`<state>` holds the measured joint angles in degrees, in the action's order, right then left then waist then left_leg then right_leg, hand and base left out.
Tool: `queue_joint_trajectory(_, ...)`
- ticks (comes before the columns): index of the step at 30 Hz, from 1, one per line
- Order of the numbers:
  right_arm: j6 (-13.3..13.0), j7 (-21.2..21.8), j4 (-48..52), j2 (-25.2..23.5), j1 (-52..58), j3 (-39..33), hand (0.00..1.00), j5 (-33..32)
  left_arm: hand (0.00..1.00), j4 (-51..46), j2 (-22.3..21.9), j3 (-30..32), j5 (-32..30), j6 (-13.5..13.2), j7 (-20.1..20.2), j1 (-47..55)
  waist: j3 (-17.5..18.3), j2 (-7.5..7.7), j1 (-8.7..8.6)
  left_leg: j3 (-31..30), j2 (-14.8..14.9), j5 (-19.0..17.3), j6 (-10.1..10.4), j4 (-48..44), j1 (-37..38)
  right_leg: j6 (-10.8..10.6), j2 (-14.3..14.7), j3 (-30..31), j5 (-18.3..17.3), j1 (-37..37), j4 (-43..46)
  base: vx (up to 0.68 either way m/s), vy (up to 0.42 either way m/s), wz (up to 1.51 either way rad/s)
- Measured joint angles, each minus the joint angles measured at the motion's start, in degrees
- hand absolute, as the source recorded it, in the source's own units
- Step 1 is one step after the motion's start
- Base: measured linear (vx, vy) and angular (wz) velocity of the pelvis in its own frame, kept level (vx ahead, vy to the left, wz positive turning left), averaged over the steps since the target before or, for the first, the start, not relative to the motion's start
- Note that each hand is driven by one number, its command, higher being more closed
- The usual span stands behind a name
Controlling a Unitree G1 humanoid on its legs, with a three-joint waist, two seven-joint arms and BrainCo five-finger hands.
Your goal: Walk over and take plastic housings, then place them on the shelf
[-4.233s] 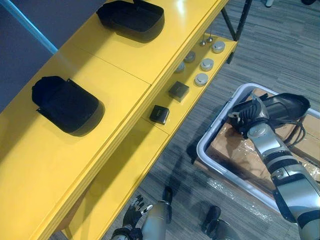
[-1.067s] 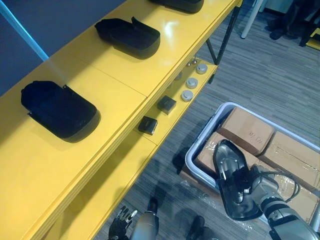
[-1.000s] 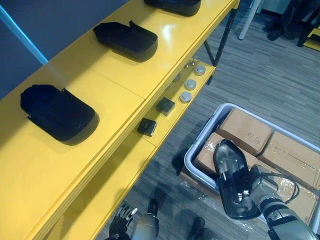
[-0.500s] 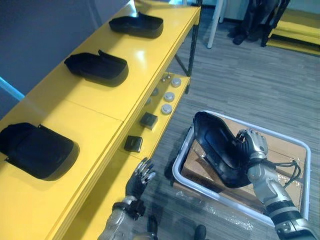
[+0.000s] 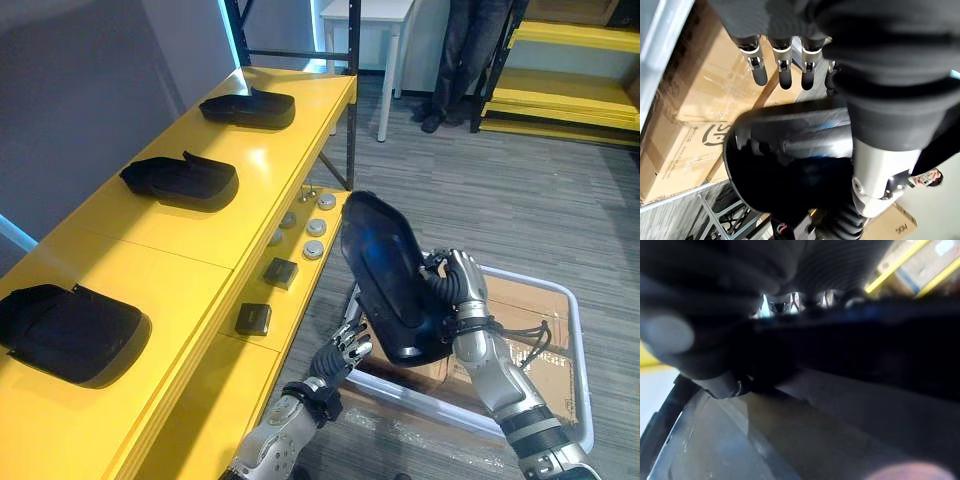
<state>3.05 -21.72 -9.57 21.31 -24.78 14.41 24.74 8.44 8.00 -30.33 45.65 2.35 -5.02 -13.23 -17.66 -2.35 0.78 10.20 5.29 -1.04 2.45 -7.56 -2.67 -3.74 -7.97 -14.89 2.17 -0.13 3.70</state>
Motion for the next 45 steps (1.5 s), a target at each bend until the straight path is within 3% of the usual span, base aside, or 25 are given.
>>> queue_joint_trajectory(6,-2.09,1.69,0.02,-3.19,0.14,4.26,1.0,-1.94,0.0,2.13,-0.98,0.08,-2.48,-1.62,-9.41,-2.03,0.45,0.24,0.0,0.21,0.23,1.77,-0.02,2.03,0.58,0.39,0.6,0.1,1.28,0.07,-1.22,-0.06,-0.001,-0.02)
queue_joint_trajectory(8,-2.19,2.15,0.03,-4.23,0.19,4.56,1.0,-2.33,0.0,2.74,-0.98,0.46,-2.48,-1.82,-10.61,-2.05,0.55,0.27,0.01,0.18,0.24,2.16,-0.02,2.54,0.8,0.44,0.66,0.06,1.34,0.09,-1.23,-0.04,0.001,0.01)
queue_joint_trajectory(9,-2.48,2.61,0.05,-4.91,0.46,4.91,1.0,-3.28,1.0,2.93,-0.98,0.65,-2.47,-2.41,-11.32,-2.04,0.68,0.37,0.05,0.04,0.22,2.51,-0.05,3.07,0.87,0.47,0.69,-0.09,1.39,0.06,-1.29,-0.03,0.001,0.05)
queue_joint_trajectory(13,-3.99,2.67,0.06,-5.65,2.28,4.96,1.0,-5.37,1.0,2.93,-0.9,1.39,-2.59,-3.78,-12.4,-2.01,1.29,1.05,0.14,-0.53,0.18,2.88,0.04,3.46,0.89,0.48,0.73,-0.37,1.4,0.27,-1.5,-0.01,0.002,0.07)
queue_joint_trajectory(18,-7.71,0.78,0.04,-5.58,5.35,6.22,1.0,-6.5,1.0,2.91,-0.58,2.08,-4.13,-4.05,-12.88,-1.98,2.97,1.81,0.08,-1.77,0.05,2.92,0.09,3.57,0.96,0.46,0.85,-2.01,1.66,1.84,-3.23,0.02,-0.002,0.14)
queue_joint_trajectory(23,-10.47,-0.96,1.35,-5.51,7.93,8.3,1.0,-7.72,1.0,2.92,-0.54,3.04,-4.08,-7.13,-15.48,-1.01,3.4,1.82,0.07,-3.51,-0.75,3.13,0.05,3.71,0.49,0.29,0.03,-6.24,1.19,3.76,-3.33,0.0,0.005,0.37)
queue_joint_trajectory(25,-10.96,-2.36,2.79,-5.52,10.03,8.29,1.0,-8.62,1.0,2.79,-1.03,2.74,-4.4,-7.94,-15.44,-0.67,3.78,1.86,-0.38,2.65,0.45,2.25,-1.0,2.87,-0.6,-0.36,-1.4,-11.22,0.51,5.37,-2.84,0.0,0.017,1.26)
queue_joint_trajectory(26,-11.24,-3.66,3.27,-5.51,10.63,8.26,1.0,-8.62,1.0,2.45,-1.34,2.5,-4.53,-8.06,-14.99,-0.54,3.82,1.81,-1.12,9.53,2.33,2.33,-1.42,0.53,-1.57,-1.13,-2.76,-15.65,-0.75,6.31,-0.99,0.05,0.021,1.81)
queue_joint_trajectory(27,-11.99,-5.06,3.5,-5.69,11.04,8.27,0.0,-8.58,1.0,1.85,-1.47,2.55,-4.93,-8.15,-14.49,-0.29,3.8,1.88,-1.11,11.66,2.69,3.34,-2.4,-0.91,-2.48,-2.39,-4.83,-19.07,-3.06,6.36,2.97,0.07,0.034,1.7)
queue_joint_trajectory(29,-13.3,-6.51,3.56,-7.31,11.9,8.96,0.0,-8.43,1.0,0.13,-1.26,3.22,-6.61,-8.35,-13.75,1.3,4.11,2.54,1.36,9.5,-0.39,3.46,-3.07,0.03,-2.08,-3.53,-8.65,-21.32,-5.44,6.12,8.11,0.08,0.175,1.06)
queue_joint_trajectory(31,-15.84,-7.45,3.73,-9.09,11.99,10.9,0.0,-8.54,1.0,-4.51,-1.04,6.21,-8.77,-8.43,-12.84,3.96,4.28,2.43,1.87,7.07,-3.15,2.75,-4.03,2.12,-1.51,-3.49,-12.91,-21.96,-6.25,4.5,15.95,0.06,0.233,0.8)
queue_joint_trajectory(32,-16.88,-7.68,4.15,-10.3,11.91,11.77,0.0,-8.61,1.0,-8.01,-0.19,8.17,-10.74,-8.43,-12.07,5.71,4.28,2.46,2.14,6.23,-4.34,2.94,-4.63,3.24,-0.81,-1.99,-15.87,-21.13,-5.66,1.95,23.27,0.06,0.309,0.62)
queue_joint_trajectory(33,-17.62,-8.68,4.42,-10.69,12.52,12.64,0.0,-8.68,1.0,-10.77,0.67,9.51,-13.58,-8.43,-11.13,6.99,4.28,2.47,2.38,4.32,-5.27,2.71,-5.12,3.63,0.14,2.27,-17.9,-17.37,-3.52,-0.68,30.87,0.06,0.303,0.67)
queue_joint_trajectory(34,-18.08,-9.34,4.52,-10.87,13.47,12.97,0.0,-8.77,1.0,-12.09,1.22,9.9,-15.27,-8.41,-10.77,7.59,4.26,2.46,2.32,3.08,-5.59,2.59,-5.38,3.62,0.7,4.12,-18.1,-14.26,-2.04,-1.93,34.15,0.07,0.162,0.99)
queue_joint_trajectory(36,-19.17,-10.29,6.53,-11.31,17.57,13.21,0.0,-9.91,1.0,-15.94,3.26,10.45,-21.36,-8.42,-9.06,8.87,4.36,2.49,1.5,-3.74,-6.1,2.35,-5.77,3.79,2.19,0.05,-14.3,-6.34,-7.5,-4.33,41.51,0.09,0.004,1.42)
queue_joint_trajectory(38,-20.18,-10.63,6.87,-11.23,19.32,13.04,0.0,-10.39,1.0,-17.9,4.22,10.88,-25.51,-8.49,-8.28,8.89,4.61,2.91,1.33,-8.66,-7.26,2.36,-5.78,3.85,2.46,-1.65,-10.7,-3.19,-10.9,-5.37,38.81,0.09,-0.073,1.36)
queue_joint_trajectory(41,-20.06,-11.39,6.7,-11.01,22.71,12.7,0.0,-11.15,1.0,-18.2,5.0,10.79,-27.38,-10.31,-7.84,7.86,4.78,3.07,-0.45,-16.84,-9.53,2.45,-5.93,3.3,2.37,-2.03,-4.6,6.97,-12.93,-5.9,29.5,0.08,-0.134,1.69)
queue_joint_trajectory(42,-20.01,-11.54,6.64,-10.92,25.95,12.59,0.0,-11.23,1.0,-19.05,5.06,10.95,-26.66,-13.17,-7.58,7.72,5.48,3.63,-0.82,-20.01,-10.92,2.54,-5.97,2.52,1.75,-1.78,-3.17,9.86,-12.39,-5.43,24.31,0.05,-0.194,1.59)
queue_joint_trajectory(44,-19.98,-11.36,6.58,-11.19,27.8,12.67,0.0,-12.26,1.0,-21.45,5.07,11.97,-25.95,-16.2,-7.6,8.13,6.32,5.62,0.21,-21.78,-13.08,1.94,-5.15,1.73,1.26,-0.06,-4.11,9.11,-9.11,-4.83,18.64,0.04,-0.213,0.96)
queue_joint_trajectory(45,-20.0,-10.81,6.68,-11.08,27.36,12.68,0.0,-12.82,1.0,-23.87,3.74,13.37,-25.39,-17.9,-7.96,10.15,6.96,5.23,0.7,-22.09,-13.12,0.36,-4.47,-0.27,0.02,-1.86,-4.48,7.6,-10.53,-2.77,15.33,0.06,-0.199,0.41)
